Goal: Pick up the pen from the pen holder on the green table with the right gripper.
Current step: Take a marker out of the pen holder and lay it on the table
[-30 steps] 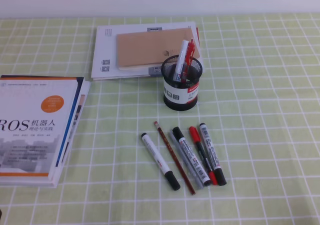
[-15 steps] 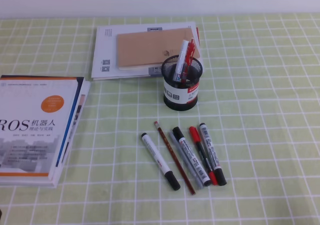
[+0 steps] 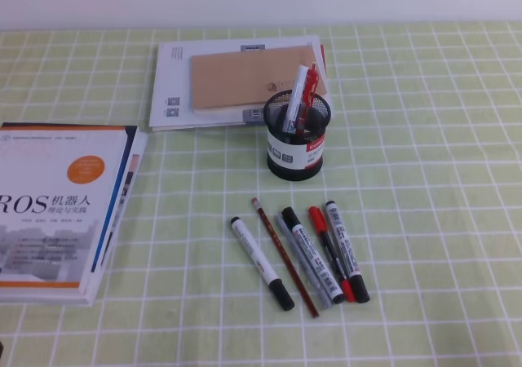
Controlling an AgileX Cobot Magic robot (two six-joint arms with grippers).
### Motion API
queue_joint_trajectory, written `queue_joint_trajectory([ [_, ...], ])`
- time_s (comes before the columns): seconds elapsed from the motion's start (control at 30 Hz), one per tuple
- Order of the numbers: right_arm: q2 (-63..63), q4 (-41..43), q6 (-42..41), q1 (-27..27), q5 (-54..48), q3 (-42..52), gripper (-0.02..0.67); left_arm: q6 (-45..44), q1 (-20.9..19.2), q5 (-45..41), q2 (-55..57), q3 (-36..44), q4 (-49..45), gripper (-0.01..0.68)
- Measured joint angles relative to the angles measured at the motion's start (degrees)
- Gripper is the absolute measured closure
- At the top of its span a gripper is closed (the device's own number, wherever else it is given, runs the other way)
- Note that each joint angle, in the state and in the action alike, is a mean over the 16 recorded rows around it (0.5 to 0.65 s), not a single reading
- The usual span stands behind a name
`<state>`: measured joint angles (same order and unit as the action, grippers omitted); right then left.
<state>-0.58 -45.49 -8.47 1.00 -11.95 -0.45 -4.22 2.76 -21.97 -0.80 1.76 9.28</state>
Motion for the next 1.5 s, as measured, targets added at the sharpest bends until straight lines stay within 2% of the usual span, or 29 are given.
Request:
queue_joint_trajectory([
  [0.3,-11.37,-0.69,-2.76,0.00,-11.45,-9.13,0.661,0.00,0.00,0.00,0.00,0.00,0.00,0.680],
  [0.5,-26.61,-0.66,-8.62,0.06,-18.67,-17.28,0.661,0.00,0.00,0.00,0.00,0.00,0.00,0.680],
  [0.7,-42.89,-1.79,-15.79,1.69,-20.98,-24.72,0.661,0.00,0.00,0.00,0.00,0.00,0.00,0.680],
  [0.87,-54.75,-3.03,-20.02,6.59,-18.72,-31.20,0.661,0.00,0.00,0.00,0.00,0.00,0.00,0.680],
  [1.17,-71.28,-4.35,-22.40,20.39,-11.63,-44.24,0.645,0.00,0.00,0.00,0.00,0.00,0.00,0.680],
  [1.33,-78.52,-4.11,-22.61,26.33,-7.79,-50.89,0.580,0.00,0.00,0.00,0.00,0.00,0.00,0.680],
  [1.5,-84.45,-2.28,-22.15,29.30,-2.75,-55.74,0.482,0.00,0.00,0.00,0.00,0.00,0.00,0.680],
])
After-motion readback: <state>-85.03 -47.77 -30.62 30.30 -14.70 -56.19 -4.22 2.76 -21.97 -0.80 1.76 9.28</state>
